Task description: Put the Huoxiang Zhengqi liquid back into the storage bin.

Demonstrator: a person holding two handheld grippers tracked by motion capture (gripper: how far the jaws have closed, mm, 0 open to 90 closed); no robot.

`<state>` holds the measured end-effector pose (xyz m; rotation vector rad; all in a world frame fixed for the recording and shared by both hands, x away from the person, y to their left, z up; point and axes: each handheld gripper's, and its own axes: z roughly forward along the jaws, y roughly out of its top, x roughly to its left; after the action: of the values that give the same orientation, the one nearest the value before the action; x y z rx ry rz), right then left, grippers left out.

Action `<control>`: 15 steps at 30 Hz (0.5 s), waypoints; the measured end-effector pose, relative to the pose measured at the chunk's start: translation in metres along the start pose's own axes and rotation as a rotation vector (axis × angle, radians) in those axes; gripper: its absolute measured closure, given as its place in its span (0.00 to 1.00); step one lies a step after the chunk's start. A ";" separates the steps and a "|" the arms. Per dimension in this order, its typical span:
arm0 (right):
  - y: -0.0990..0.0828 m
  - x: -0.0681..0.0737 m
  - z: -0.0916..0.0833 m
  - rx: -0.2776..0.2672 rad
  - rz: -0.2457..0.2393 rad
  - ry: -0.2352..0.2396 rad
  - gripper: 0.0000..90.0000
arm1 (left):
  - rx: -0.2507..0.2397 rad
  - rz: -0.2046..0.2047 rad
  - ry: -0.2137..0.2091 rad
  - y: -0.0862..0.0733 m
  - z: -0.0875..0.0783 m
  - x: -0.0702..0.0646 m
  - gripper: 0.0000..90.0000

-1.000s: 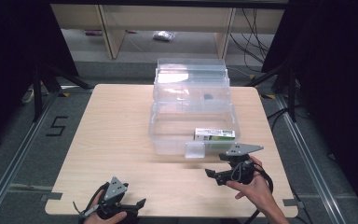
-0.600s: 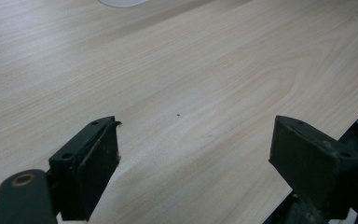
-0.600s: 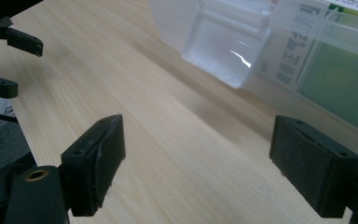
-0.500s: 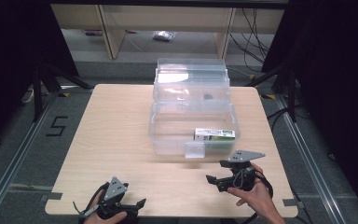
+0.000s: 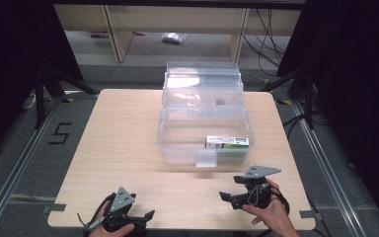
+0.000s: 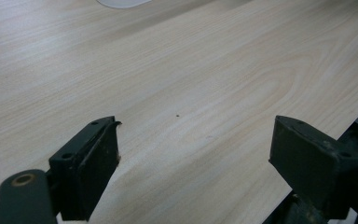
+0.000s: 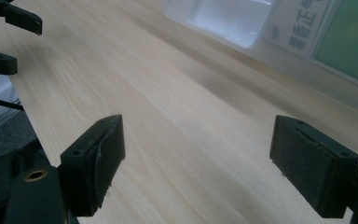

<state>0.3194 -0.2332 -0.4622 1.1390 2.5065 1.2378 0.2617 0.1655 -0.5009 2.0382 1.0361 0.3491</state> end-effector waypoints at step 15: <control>-0.018 0.005 -0.002 0.015 0.026 -0.006 0.20 | -0.003 0.004 -0.005 0.000 0.000 0.000 0.17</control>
<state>0.3050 -0.2377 -0.4726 1.1803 2.5092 1.2217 0.2616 0.1656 -0.5012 2.0377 1.0277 0.3474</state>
